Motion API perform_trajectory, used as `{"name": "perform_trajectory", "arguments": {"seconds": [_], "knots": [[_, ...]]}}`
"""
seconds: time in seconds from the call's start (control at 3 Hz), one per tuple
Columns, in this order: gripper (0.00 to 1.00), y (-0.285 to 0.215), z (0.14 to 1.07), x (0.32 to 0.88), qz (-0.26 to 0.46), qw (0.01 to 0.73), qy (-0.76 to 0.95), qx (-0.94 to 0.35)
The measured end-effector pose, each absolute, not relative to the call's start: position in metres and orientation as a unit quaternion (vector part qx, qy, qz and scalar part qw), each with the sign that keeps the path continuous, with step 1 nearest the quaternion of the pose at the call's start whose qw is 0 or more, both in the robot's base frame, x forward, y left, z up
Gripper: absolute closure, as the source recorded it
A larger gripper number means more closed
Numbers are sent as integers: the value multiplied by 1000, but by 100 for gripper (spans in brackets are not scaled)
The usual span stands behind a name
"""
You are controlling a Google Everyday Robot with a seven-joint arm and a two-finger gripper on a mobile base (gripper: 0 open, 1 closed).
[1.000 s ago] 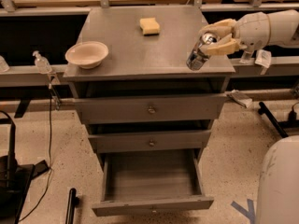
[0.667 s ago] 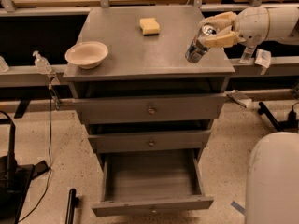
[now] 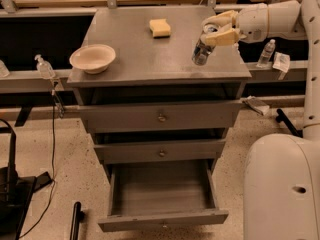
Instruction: Pick redbull can from bottom drawer and place on counter
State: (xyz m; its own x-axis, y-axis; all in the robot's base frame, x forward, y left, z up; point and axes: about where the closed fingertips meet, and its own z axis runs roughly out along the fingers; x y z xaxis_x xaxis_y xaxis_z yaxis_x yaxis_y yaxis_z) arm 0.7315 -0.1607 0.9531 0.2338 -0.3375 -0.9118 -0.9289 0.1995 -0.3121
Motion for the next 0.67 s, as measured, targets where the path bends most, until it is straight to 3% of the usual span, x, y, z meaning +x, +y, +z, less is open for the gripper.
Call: {"name": "perform_trajectory", "arguments": {"seconds": [0.67], "knots": [[100,-155,948,739,279,522,586,-554]]}}
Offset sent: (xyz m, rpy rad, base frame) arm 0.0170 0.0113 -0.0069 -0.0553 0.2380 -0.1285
